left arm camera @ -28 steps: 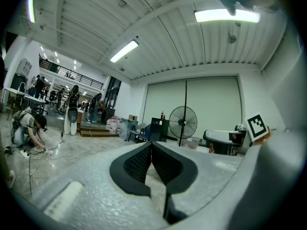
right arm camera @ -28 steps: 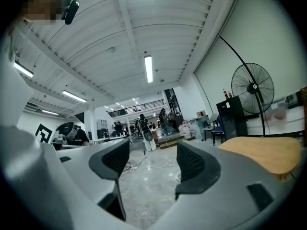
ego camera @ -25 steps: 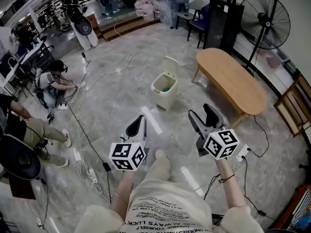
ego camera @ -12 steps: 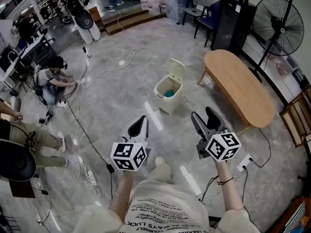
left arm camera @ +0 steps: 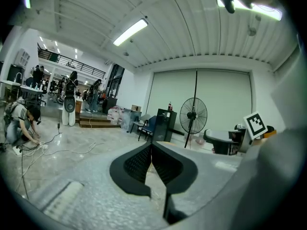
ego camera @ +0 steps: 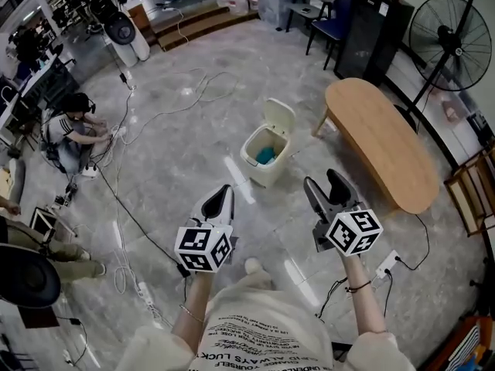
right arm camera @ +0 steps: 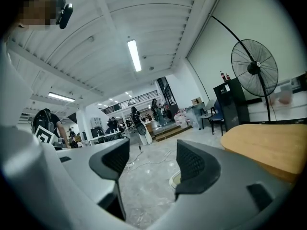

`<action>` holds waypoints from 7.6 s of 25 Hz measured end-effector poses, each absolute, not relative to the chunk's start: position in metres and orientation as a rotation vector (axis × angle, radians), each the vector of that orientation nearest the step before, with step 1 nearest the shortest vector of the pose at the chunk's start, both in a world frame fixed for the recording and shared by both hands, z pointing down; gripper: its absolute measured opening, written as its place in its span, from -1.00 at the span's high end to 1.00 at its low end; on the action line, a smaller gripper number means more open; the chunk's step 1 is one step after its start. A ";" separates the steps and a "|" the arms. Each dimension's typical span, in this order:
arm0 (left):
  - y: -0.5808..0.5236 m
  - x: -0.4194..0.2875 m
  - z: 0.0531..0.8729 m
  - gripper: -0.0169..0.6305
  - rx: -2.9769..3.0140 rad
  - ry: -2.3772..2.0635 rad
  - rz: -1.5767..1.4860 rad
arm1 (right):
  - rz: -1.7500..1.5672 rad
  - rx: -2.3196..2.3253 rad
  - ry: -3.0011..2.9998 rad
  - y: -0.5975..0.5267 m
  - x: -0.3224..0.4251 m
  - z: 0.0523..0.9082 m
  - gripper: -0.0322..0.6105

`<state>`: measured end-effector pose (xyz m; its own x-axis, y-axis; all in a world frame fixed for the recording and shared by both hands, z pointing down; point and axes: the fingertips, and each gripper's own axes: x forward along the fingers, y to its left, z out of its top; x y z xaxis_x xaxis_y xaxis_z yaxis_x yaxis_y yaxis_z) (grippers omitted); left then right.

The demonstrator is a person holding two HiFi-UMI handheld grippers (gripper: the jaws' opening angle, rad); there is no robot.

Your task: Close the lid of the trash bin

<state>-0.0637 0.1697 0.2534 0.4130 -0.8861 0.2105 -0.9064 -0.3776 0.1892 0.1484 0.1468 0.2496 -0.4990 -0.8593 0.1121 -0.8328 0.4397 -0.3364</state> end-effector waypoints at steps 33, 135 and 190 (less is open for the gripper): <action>-0.097 -0.043 0.370 0.88 2.209 -1.440 0.285 | -0.737 -1.627 2.800 -0.149 0.142 0.368 0.00; -0.117 -0.114 0.634 0.88 1.833 -1.146 0.476 | -0.680 -1.654 3.551 -0.180 0.005 0.649 0.01; -0.117 -0.080 0.709 0.88 1.792 -1.050 0.458 | -0.935 -1.574 3.486 -0.159 -0.011 0.750 0.89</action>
